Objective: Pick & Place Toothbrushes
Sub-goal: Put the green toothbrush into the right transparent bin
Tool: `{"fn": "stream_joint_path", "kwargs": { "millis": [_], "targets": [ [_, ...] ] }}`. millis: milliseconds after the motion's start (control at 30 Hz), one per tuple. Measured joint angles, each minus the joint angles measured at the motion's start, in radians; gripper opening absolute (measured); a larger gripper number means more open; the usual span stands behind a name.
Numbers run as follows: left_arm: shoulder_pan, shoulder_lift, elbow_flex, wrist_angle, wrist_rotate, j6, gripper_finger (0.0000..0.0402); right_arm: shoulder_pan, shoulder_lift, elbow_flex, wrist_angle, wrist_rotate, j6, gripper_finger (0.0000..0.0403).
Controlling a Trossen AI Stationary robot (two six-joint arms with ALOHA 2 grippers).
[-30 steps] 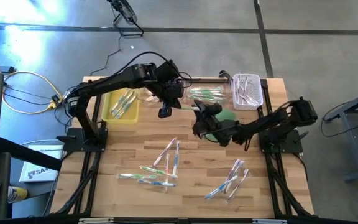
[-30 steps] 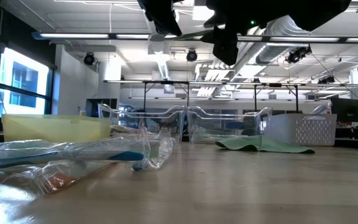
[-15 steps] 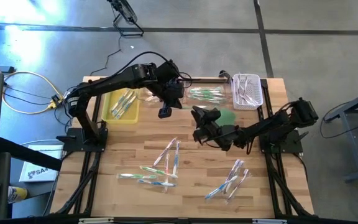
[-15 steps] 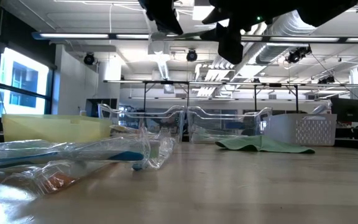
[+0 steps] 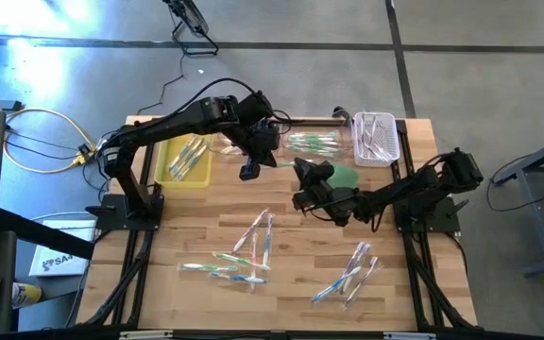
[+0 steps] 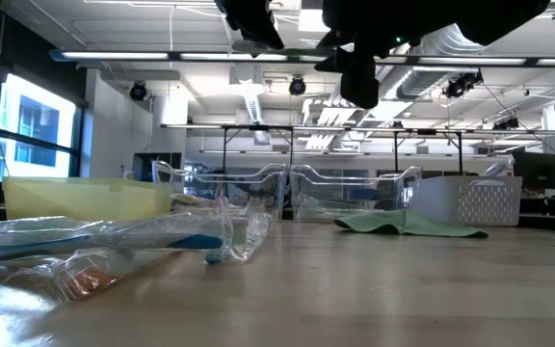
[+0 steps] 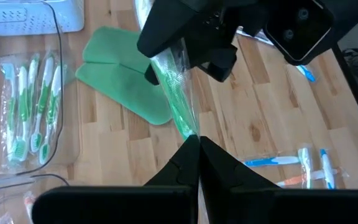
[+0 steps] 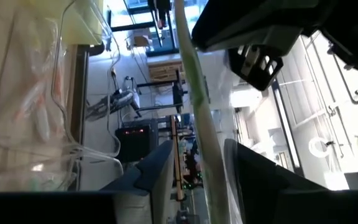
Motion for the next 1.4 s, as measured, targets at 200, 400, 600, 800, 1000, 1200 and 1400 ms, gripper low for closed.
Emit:
{"fn": "stream_joint_path", "kwargs": {
  "millis": [200,400,600,800,1000,1200,1400],
  "targets": [
    [0.000,0.000,0.000,-0.002,0.006,0.000,0.0000,-0.009,0.000,0.000,0.001,0.027,0.000,0.0120],
    [0.000,0.000,0.000,-0.002,0.006,0.000,0.0000,-0.010,0.000,0.000,0.002,0.028,0.007,0.0066],
    [0.000,0.000,0.000,0.001,0.011,0.000,0.0000,-0.011,0.000,0.000,-0.003,0.029,0.023,0.0021],
    [0.000,0.000,0.000,0.002,0.011,0.000,0.0000,-0.011,0.000,0.000,-0.001,0.030,0.023,0.0021],
    [0.000,0.000,0.000,0.033,-0.007,0.045,0.0012,-0.012,0.000,0.000,0.003,0.049,0.026,0.0021],
    [0.000,0.000,0.000,0.036,-0.013,0.052,0.0077,-0.011,0.000,0.000,0.005,0.050,0.027,0.0021],
    [0.000,0.000,0.000,0.037,-0.013,0.072,0.0130,-0.011,0.000,0.000,0.004,0.051,0.027,0.0021]
  ]
}}
